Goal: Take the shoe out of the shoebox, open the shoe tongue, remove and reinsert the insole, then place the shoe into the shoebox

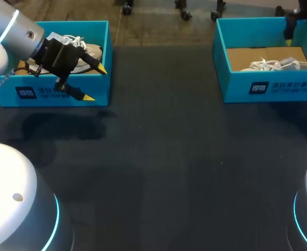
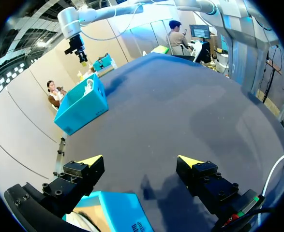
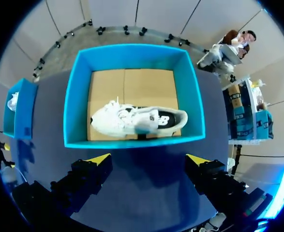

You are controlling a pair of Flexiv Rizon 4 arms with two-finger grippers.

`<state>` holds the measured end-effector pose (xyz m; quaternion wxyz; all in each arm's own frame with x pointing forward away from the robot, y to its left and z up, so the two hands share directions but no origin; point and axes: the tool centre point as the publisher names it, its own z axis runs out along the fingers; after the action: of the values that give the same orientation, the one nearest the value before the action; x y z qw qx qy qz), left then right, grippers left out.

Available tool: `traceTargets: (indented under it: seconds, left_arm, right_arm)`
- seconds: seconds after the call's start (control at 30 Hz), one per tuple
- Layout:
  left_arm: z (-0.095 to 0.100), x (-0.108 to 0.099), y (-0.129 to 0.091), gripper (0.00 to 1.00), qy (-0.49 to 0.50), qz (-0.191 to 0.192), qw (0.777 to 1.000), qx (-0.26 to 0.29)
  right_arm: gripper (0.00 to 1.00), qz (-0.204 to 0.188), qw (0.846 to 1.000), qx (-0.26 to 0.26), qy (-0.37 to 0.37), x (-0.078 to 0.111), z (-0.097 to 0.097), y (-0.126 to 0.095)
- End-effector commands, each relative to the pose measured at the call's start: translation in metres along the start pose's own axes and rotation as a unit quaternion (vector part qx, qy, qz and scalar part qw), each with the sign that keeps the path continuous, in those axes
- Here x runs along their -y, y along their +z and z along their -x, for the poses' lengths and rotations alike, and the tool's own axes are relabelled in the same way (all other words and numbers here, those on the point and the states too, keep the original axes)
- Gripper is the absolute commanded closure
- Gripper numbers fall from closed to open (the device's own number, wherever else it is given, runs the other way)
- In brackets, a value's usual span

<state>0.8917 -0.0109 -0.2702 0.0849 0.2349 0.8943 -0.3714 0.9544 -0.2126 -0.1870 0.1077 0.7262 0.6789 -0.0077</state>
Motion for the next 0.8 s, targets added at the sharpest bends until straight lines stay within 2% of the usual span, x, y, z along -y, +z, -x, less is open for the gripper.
traceTargets:
  seconds: [0.03,0.27,0.6,0.8]
  left_arm:
    - [-0.001,0.001,0.0,0.0,0.0,0.002,1.0,0.0]
    - [-0.001,0.001,0.0,0.0,0.0,0.002,1.0,0.0]
    - [-0.001,0.001,0.0,0.0,0.0,0.002,1.0,0.0]
    - [-0.001,0.001,0.0,0.0,0.0,0.002,1.0,0.0]
  right_arm:
    - [0.0,0.016,1.0,0.001,0.003,0.023,-0.008,-0.003]
    - [0.0,0.02,0.999,-0.021,-0.015,0.047,-0.024,0.0]
    - [0.0,0.017,0.999,-0.04,0.004,0.082,-0.035,0.01]
    - [0.0,0.015,0.999,-0.047,0.006,0.084,-0.035,0.01]
